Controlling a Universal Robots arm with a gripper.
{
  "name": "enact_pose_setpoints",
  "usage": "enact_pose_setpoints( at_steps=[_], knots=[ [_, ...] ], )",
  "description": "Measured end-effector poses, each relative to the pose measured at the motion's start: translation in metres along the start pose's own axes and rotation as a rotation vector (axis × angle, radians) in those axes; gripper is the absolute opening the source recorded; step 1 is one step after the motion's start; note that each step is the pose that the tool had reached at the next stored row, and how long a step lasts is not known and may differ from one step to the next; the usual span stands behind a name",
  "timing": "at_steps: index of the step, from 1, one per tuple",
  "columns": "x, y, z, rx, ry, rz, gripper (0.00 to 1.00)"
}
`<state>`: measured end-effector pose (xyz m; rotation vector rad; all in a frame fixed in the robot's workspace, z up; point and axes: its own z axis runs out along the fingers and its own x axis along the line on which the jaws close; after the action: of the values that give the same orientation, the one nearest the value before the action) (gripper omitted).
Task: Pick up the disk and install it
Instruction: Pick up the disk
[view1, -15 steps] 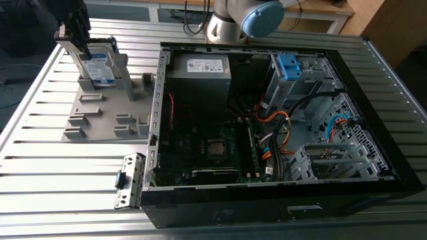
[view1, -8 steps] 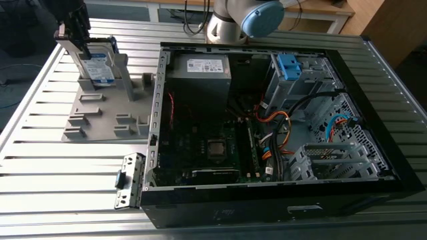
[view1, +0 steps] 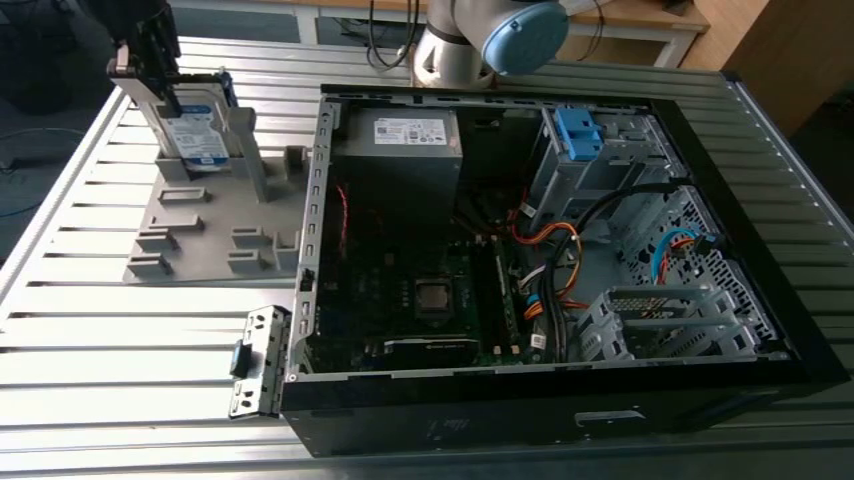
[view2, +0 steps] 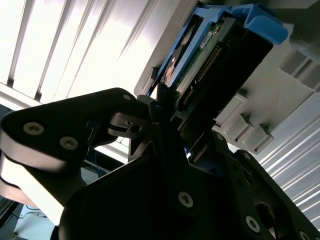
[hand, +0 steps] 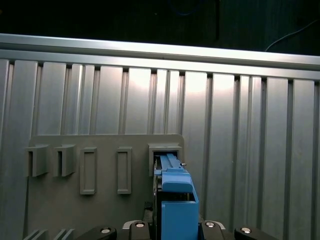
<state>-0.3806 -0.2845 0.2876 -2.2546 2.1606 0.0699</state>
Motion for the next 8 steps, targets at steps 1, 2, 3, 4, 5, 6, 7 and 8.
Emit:
enact_pose_setpoints(
  at_steps=[1,2,3,4,5,6,7,8],
  knots=[
    [0.0000,0.0000,-0.0002,0.0001,0.0000,0.000,0.36],
    [0.0000,0.0000,-0.0004,0.0001,0.0000,0.000,0.36],
    [0.0000,0.0000,-0.0006,0.0001,-0.0001,0.000,0.36],
    [0.0000,0.0000,-0.0009,0.0000,0.0000,0.000,0.36],
    [0.0000,0.0000,-0.0012,-0.0001,0.0000,0.000,0.36],
    [-0.0001,0.0000,-0.0016,-0.0001,0.0000,0.000,0.36],
    [-0.0001,0.0000,-0.0019,-0.0001,0.0001,0.000,0.36],
    [-0.0001,0.0000,-0.0024,-0.0001,0.0000,0.000,0.36]
  ],
)
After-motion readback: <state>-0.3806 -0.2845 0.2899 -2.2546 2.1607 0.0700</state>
